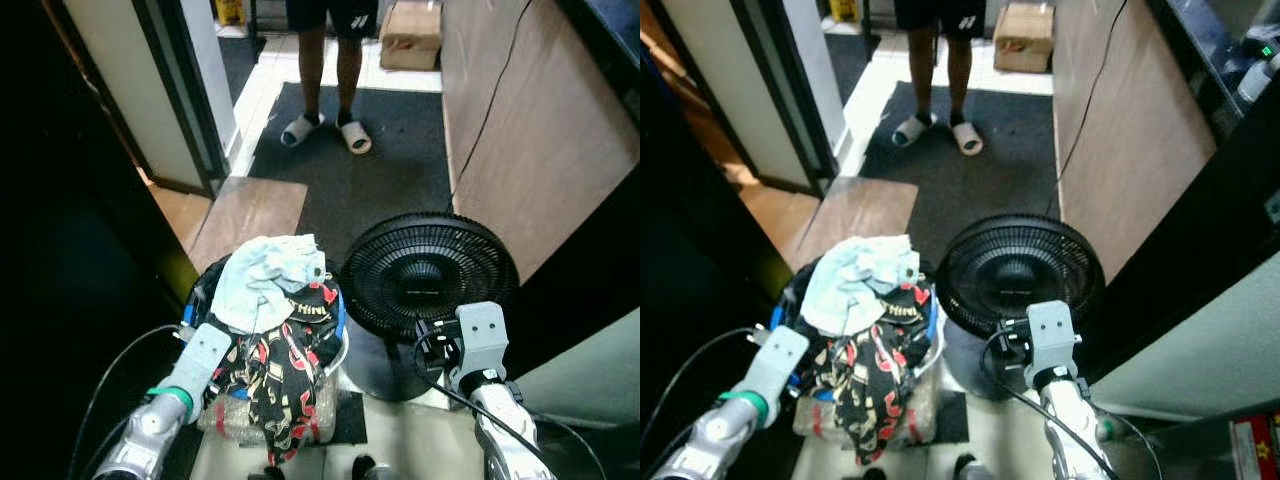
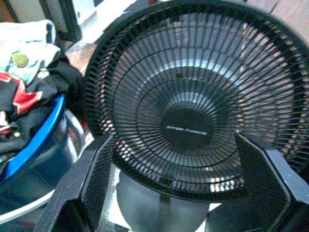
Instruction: Clothes washing
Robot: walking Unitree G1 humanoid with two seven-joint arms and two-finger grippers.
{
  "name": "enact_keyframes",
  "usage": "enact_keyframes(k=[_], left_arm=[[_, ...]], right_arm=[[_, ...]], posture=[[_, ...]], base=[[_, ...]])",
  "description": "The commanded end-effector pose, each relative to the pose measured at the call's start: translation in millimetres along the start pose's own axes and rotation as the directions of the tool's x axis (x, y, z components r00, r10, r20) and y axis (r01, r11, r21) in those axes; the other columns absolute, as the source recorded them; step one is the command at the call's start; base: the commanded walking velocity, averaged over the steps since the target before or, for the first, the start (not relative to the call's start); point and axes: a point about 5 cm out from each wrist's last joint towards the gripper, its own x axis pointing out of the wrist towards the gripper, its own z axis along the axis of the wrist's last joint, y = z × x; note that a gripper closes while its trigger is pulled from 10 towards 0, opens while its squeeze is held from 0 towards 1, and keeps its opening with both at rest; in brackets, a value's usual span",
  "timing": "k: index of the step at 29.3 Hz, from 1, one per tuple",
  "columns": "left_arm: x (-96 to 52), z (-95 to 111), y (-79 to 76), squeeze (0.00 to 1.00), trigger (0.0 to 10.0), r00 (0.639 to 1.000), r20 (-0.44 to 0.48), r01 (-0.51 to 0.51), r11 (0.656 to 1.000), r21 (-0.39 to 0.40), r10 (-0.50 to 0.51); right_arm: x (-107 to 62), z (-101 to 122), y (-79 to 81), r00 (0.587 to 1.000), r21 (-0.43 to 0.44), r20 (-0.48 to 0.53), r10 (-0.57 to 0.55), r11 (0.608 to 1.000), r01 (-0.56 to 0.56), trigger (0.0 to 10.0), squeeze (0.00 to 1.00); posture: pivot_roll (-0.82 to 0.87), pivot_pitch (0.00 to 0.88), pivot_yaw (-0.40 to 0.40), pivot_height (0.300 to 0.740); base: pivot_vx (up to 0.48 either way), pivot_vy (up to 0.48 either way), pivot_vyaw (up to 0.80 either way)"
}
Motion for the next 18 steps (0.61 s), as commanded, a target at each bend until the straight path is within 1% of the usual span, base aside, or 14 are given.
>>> enact_keyframes(k=[1, 2, 3, 7, 8, 9, 11, 13, 14, 15, 16, 17, 18], left_arm=[[-8.3, -16.0, 5.4, 0.0, 10.0, 0.999, -0.054, 0.006, 1.0, 0.018, -0.005], [-8.3, -16.0, 5.4, 0.0, 10.0, 0.999, -0.054, 0.006, 1.0, 0.018, -0.005], [-9.6, -14.7, 11.2, 0.0, 10.0, 0.999, -0.046, -0.006, 1.0, 0.01, 0.007], [-10.2, -10.6, 16.9, 0.0, 10.0, 0.999, -0.025, -0.021, 1.0, -0.006, 0.021], [-10.2, -10.6, 16.9, 0.0, 10.0, 0.999, -0.025, -0.021, 1.0, -0.006, 0.021], [-5.9, 1.2, 14.9, 0.0, 10.0, 1.0, 0.013, -0.02, 1.0, -0.021, 0.02], [-5.9, 1.2, 14.9, 0.0, 10.0, 1.0, 0.013, -0.02, 1.0, -0.021, 0.02], [14.4, 50.1, -2.3, 0.0, 10.0, 0.99, 0.143, 0.016, 0.997, -0.071, -0.006], [14.4, 50.1, -2.3, 0.0, 10.0, 0.99, 0.143, 0.016, 0.997, -0.071, -0.006], [20.1, 66.9, -8.8, 0.0, 10.0, 0.983, 0.182, 0.034, 0.996, -0.083, -0.018], [26.9, 82.4, -18.7, 0.0, 10.0, 0.978, 0.205, 0.065, 0.995, -0.08, -0.048], [30.4, 90.2, -24.6, 0.0, 10.0, 0.975, 0.212, 0.085, 0.994, -0.074, -0.067], [30.4, 90.2, -24.6, 0.0, 10.0, 0.975, 0.212, 0.085, 0.994, -0.074, -0.067]], right_arm=[[-5.1, -7.2, 0.8, 0.999, 0.014, -0.036, -0.005, 1.0, 0.005, 10.0, 0.0], [-5.1, -7.2, 0.8, 0.999, 0.014, -0.036, -0.005, 1.0, 0.005, 10.0, 0.0], [-5.7, -7.0, 1.0, 0.999, 0.015, -0.037, -0.005, 1.0, 0.005, 10.0, 0.0], [-6.5, -6.5, 1.3, 0.999, 0.016, -0.039, -0.004, 1.0, 0.004, 10.0, 0.0], [-6.5, -6.5, 1.3, 0.999, 0.016, -0.039, -0.004, 1.0, 0.004, 10.0, 0.0], [-6.3, -5.7, 1.3, 0.999, 0.016, -0.038, -0.004, 1.0, 0.005, 10.0, 0.0], [-6.3, -5.7, 1.3, 0.999, 0.016, -0.038, -0.004, 1.0, 0.005, 10.0, 0.0], [-3.2, -0.9, -5.7, 0.999, 0.001, -0.025, -0.02, 1.0, 0.02, 10.0, 0.0], [-3.2, -0.9, -5.7, 0.999, 0.001, -0.025, -0.02, 1.0, 0.02, 10.0, 0.0], [-2.1, 0.8, -8.8, 0.999, -0.006, -0.02, -0.027, 1.0, 0.027, 10.0, 0.0], [-1.9, 2.4, -15.2, 0.999, -0.017, -0.015, -0.044, 0.999, 0.043, 10.0, 0.0], [-2.1, 3.2, -19.2, 0.998, -0.024, -0.012, -0.054, 0.998, 0.054, 10.0, 0.0], [-2.1, 3.2, -19.2, 0.998, -0.024, -0.012, -0.054, 0.998, 0.054, 10.0, 0.0]], posture=[[0.07, 0.302, 0.125, 0.74], [0.07, 0.302, 0.125, 0.74], [0.07, 0.306, 0.124, 0.74], [0.07, 0.306, 0.124, 0.74], [0.07, 0.306, 0.124, 0.74], [0.06, 0.294, 0.117, 0.74], [0.06, 0.294, 0.117, 0.74], [0.01, 0.259, 0.11, 0.74], [0.01, 0.259, 0.11, 0.74], [0.01, 0.259, 0.11, 0.74], [-0.01, 0.245, 0.113, 0.74], [-0.01, 0.245, 0.113, 0.74], [-0.01, 0.245, 0.113, 0.74]], base=[[0.0, 0.0, 0.0], [0.0, 0.0, 0.0], [0.0, 0.0, 0.0], [0.0, 0.0, 0.0], [0.0, 0.0, 0.0], [0.0, 0.0, 0.0], [0.0, 0.0, 0.0], [0.0, 0.0, 0.0], [0.0, 0.0, 0.0], [0.0, 0.0, 0.0], [0.0, 0.0, 0.0], [0.0, 0.0, 0.0], [0.0, 0.0, 0.0]])
